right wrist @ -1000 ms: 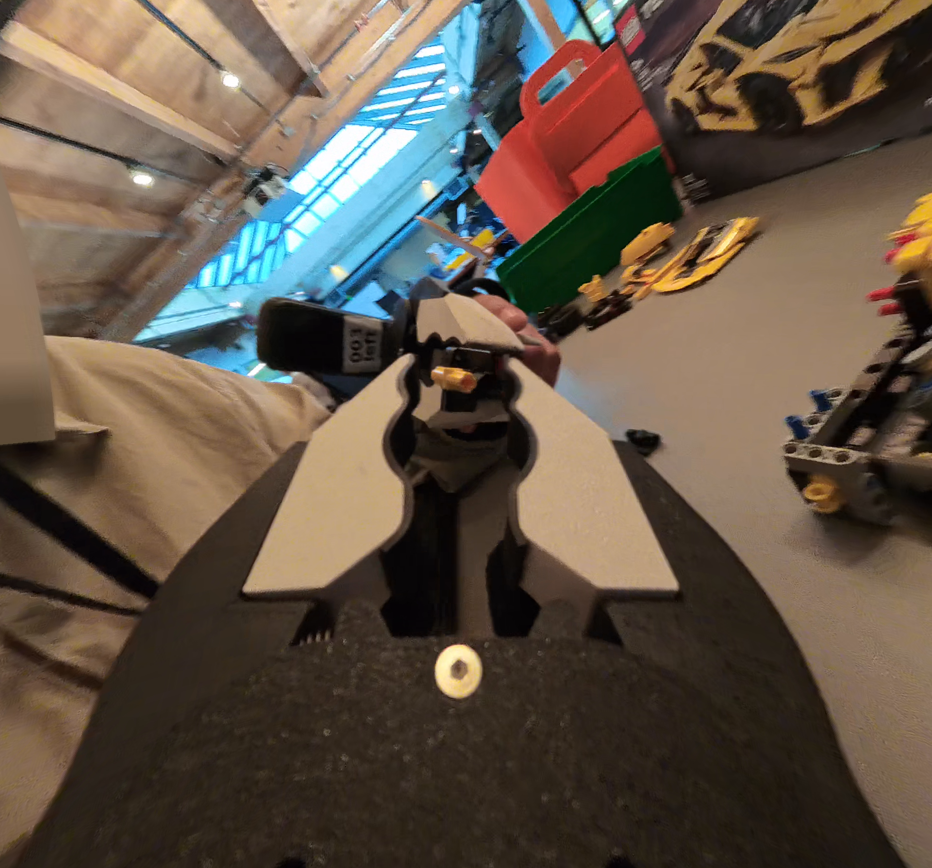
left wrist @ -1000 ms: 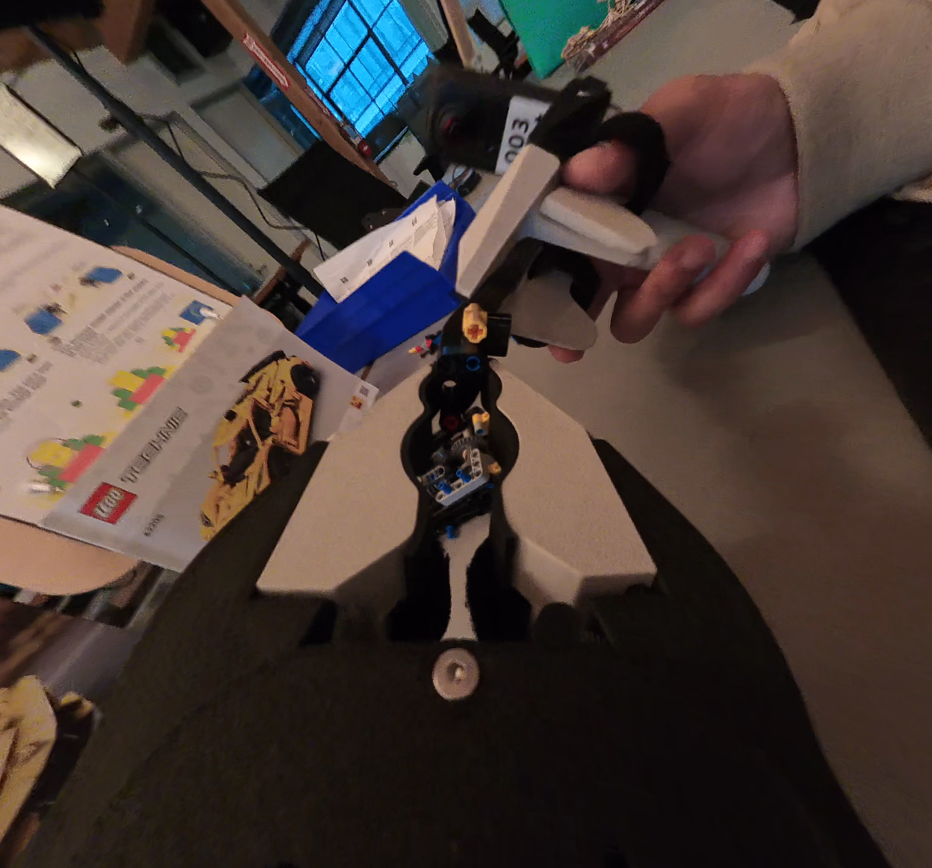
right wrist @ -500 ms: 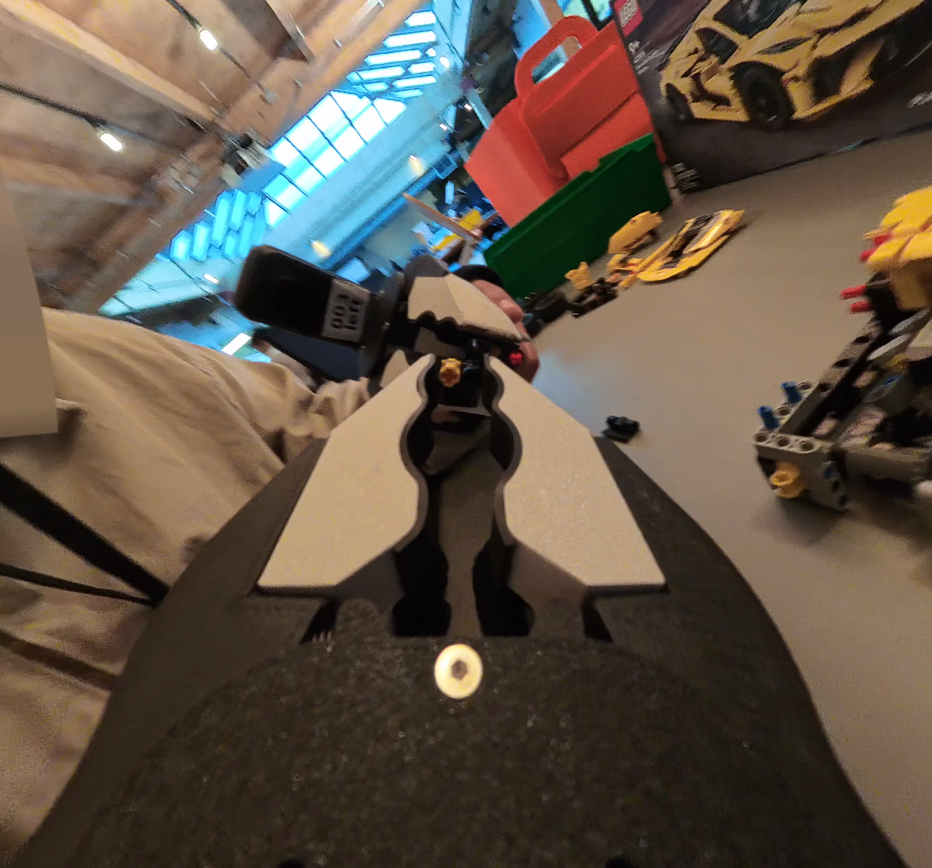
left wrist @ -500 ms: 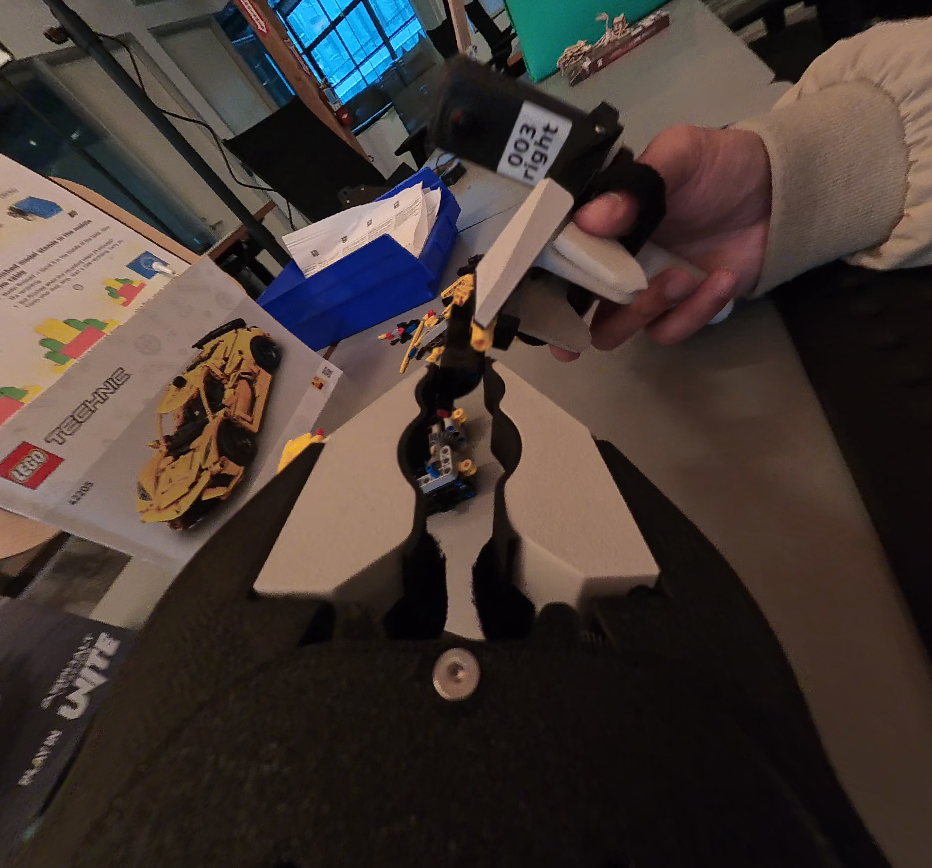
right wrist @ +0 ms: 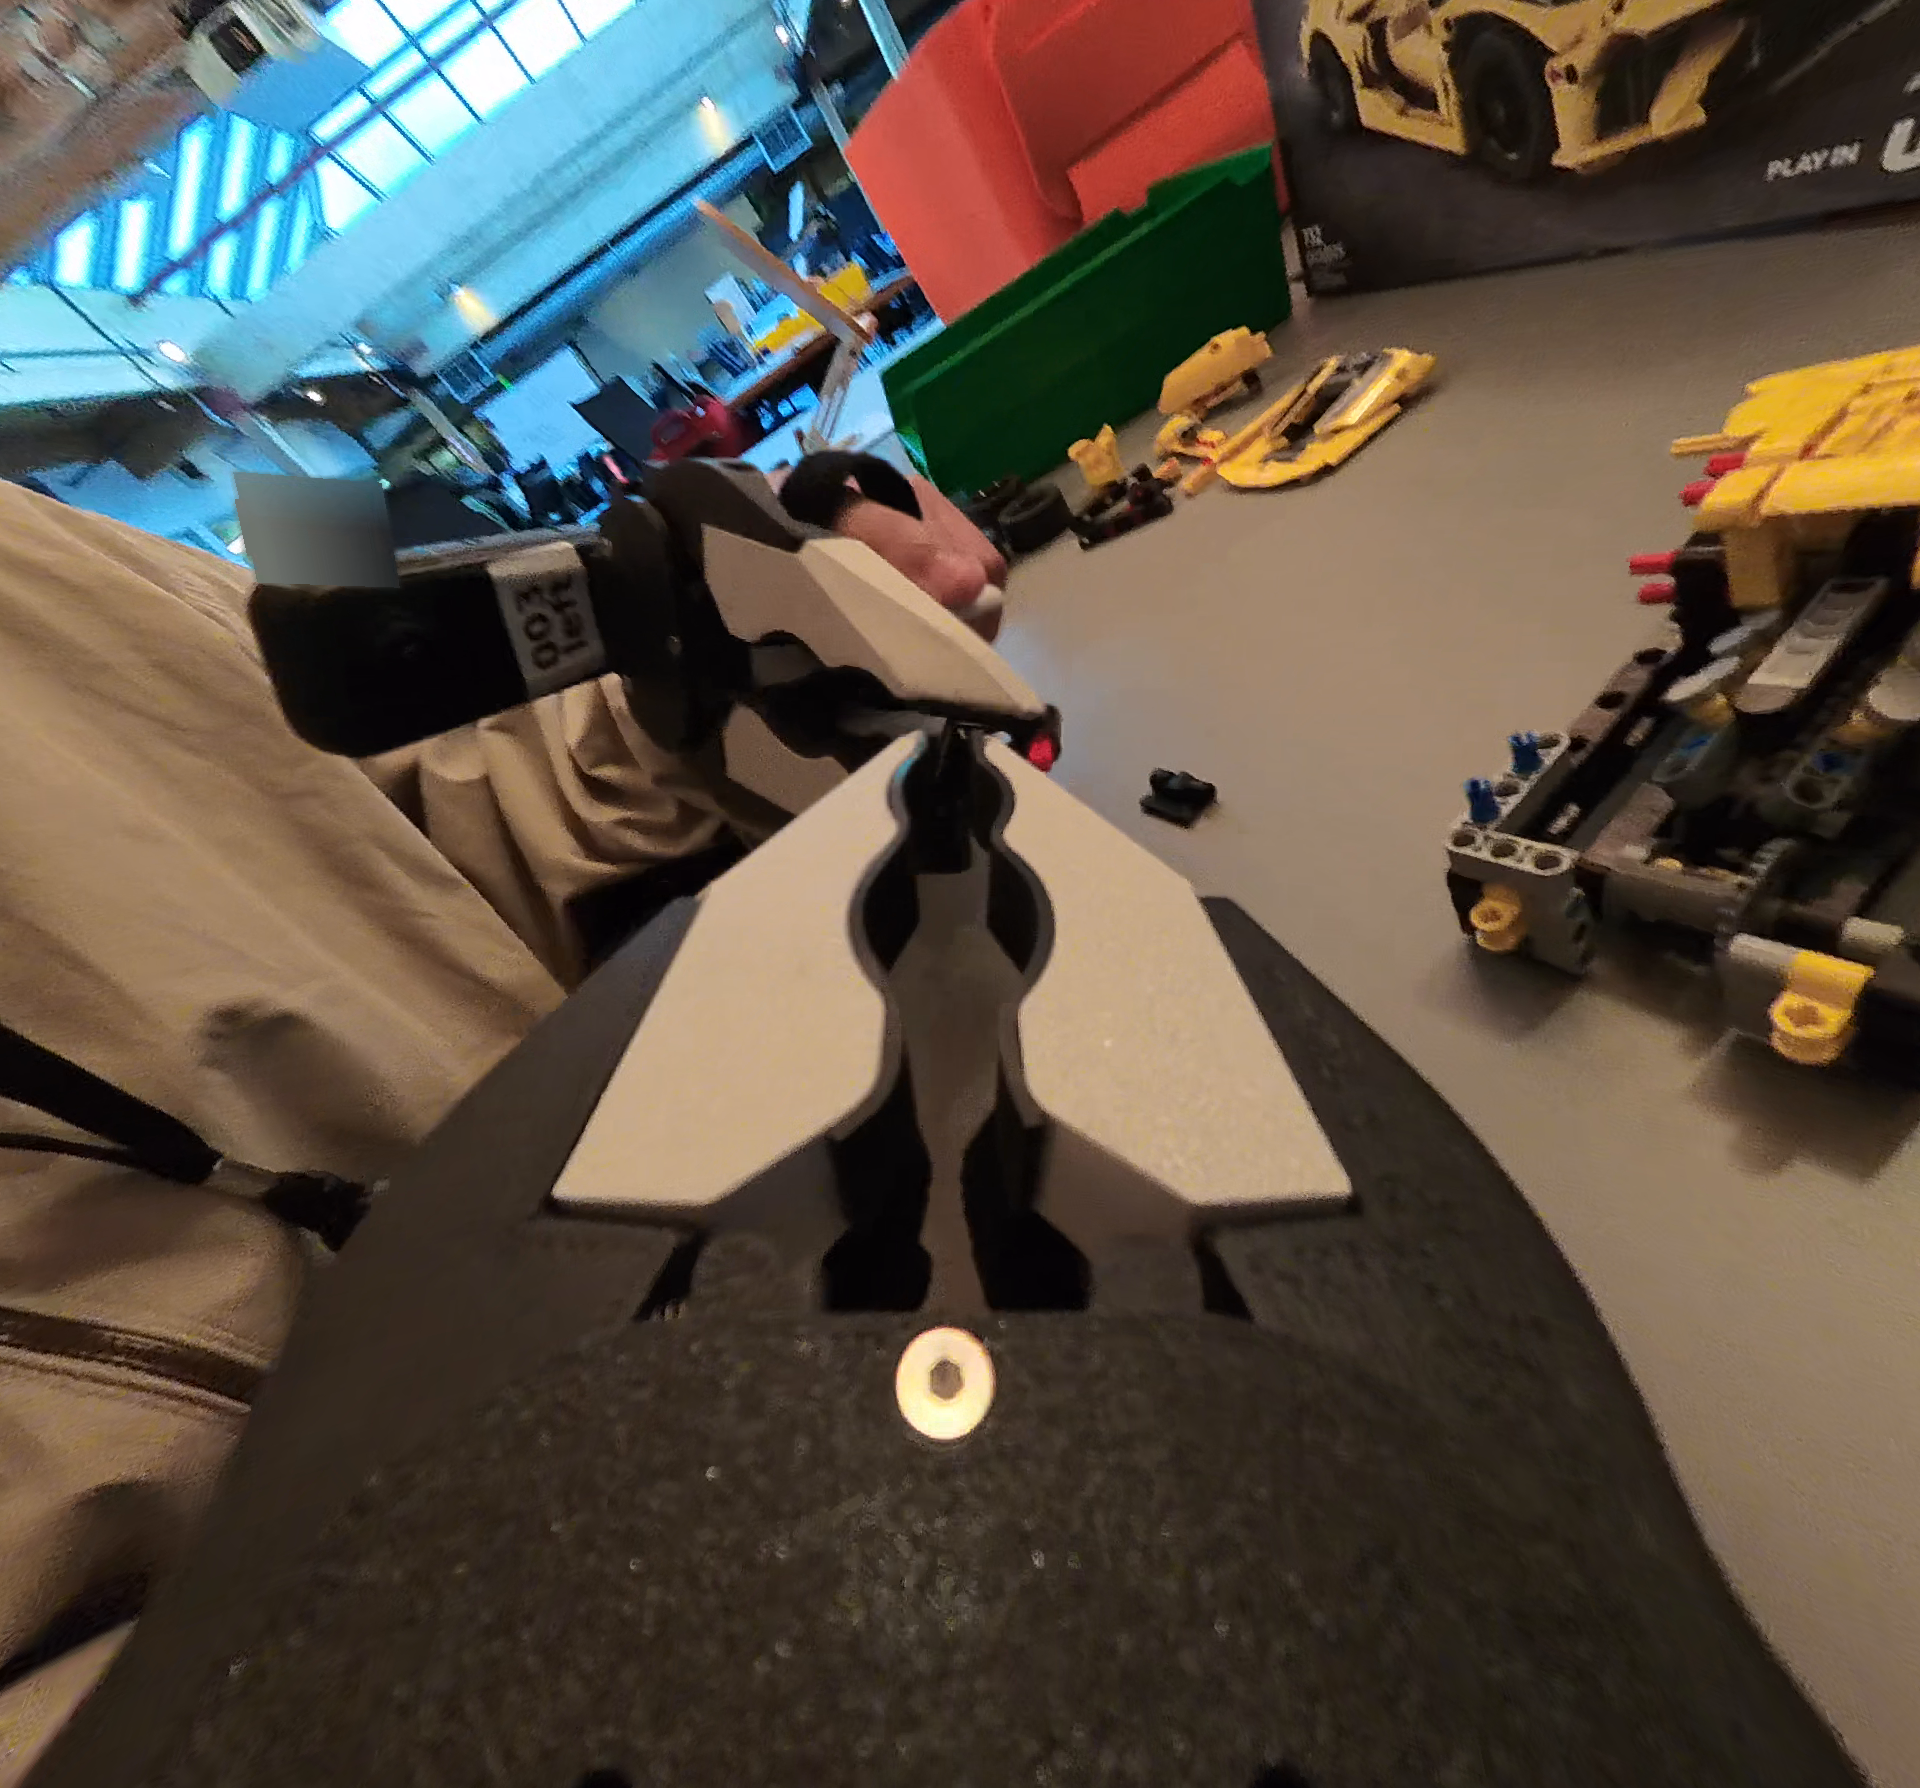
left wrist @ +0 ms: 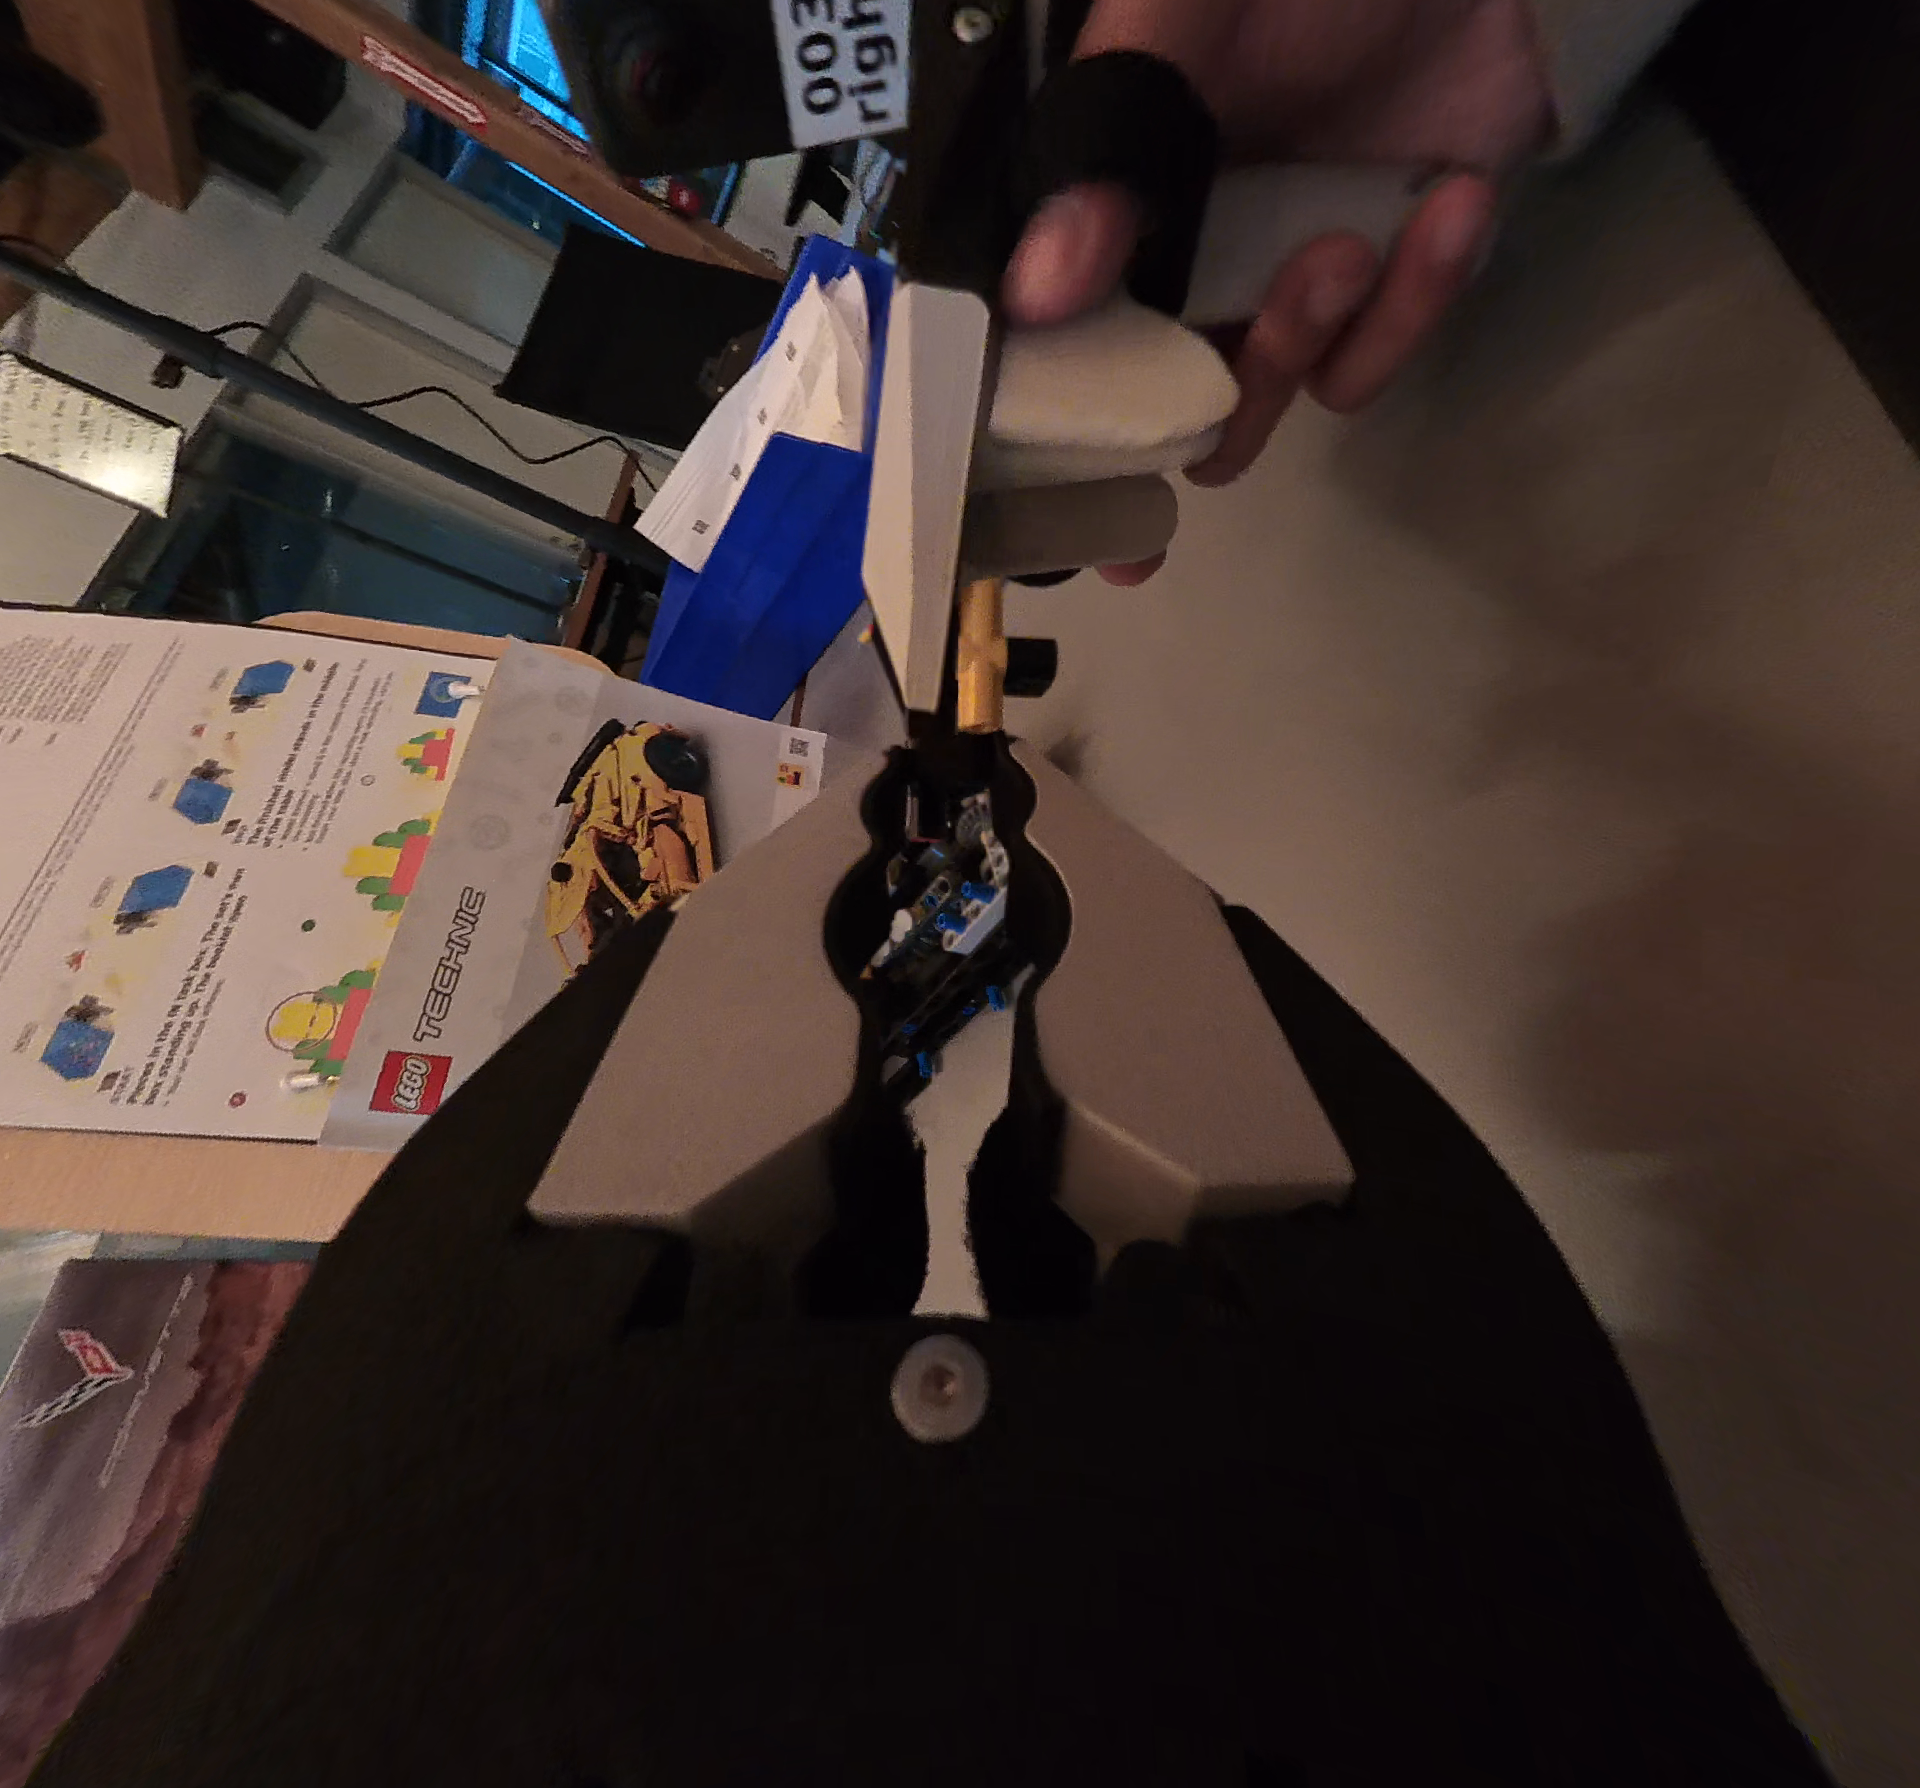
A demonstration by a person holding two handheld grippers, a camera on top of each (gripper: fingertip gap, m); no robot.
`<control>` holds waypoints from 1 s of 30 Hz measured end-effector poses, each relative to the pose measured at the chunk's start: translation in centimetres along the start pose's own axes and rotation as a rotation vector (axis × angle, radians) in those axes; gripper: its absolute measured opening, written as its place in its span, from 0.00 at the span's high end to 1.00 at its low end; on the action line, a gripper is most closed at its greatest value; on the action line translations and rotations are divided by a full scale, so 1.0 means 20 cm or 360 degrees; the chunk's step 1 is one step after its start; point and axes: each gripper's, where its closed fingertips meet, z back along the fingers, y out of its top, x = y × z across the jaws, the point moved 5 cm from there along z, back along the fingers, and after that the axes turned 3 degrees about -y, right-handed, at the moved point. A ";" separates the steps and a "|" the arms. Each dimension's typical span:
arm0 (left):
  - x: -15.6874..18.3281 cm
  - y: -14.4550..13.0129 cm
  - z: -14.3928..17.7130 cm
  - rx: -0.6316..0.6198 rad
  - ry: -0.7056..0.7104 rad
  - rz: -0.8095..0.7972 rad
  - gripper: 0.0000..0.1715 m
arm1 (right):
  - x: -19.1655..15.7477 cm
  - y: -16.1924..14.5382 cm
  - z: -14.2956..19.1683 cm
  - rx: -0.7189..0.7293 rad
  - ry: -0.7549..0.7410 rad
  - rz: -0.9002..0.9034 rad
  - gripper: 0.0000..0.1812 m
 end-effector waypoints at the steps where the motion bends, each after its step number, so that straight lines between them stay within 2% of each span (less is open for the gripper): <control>1: 0.01 -0.01 0.00 -0.0022 -0.0027 -0.0006 0.91 | 0.01 -0.01 0.00 -0.0035 -0.0033 0.0005 0.99; 5: 0.02 -0.01 0.00 -0.0012 -0.0077 0.0078 0.91 | 0.00 -0.02 0.00 -0.0121 -0.0161 0.0237 1.00; 12: 0.01 0.03 0.03 0.0084 -0.0115 0.0134 0.91 | -0.02 -0.01 0.03 -0.0139 0.0001 0.0143 1.00; 14: 0.01 0.01 0.04 0.0032 -0.0108 0.0104 0.91 | -0.01 -0.02 0.04 -0.0177 -0.0005 0.0158 1.00; 16: -0.08 -0.11 0.10 -0.0058 0.0000 0.0131 0.91 | 0.10 0.05 0.23 -0.0037 -0.0125 0.0057 1.00; 17: -0.14 -0.12 0.14 0.0029 0.0023 0.0285 0.91 | 0.13 0.08 0.35 0.0054 -0.0104 0.0013 1.00; 19: -0.21 -0.06 0.18 0.0284 0.0038 0.0610 0.91 | 0.14 0.08 0.40 0.0052 -0.0103 0.0000 1.00; 21: -0.23 -0.03 0.17 0.0364 0.0078 0.0684 0.91 | 0.13 0.05 0.32 -0.0025 -0.0078 -0.0062 1.00; 23: -0.23 -0.04 0.17 0.0413 0.0091 0.0739 0.91 | 0.15 -0.07 0.17 -0.0331 -0.0211 0.0025 1.00; 26: -0.25 -0.05 0.17 0.0558 -0.0021 0.1076 0.91 | 0.19 -0.26 0.00 -0.0751 -0.0440 0.0188 1.00; 30: -0.31 -0.09 0.17 0.0802 -0.0160 0.1626 0.91 | 0.17 -0.28 -0.07 -0.0749 -0.0441 0.0188 1.00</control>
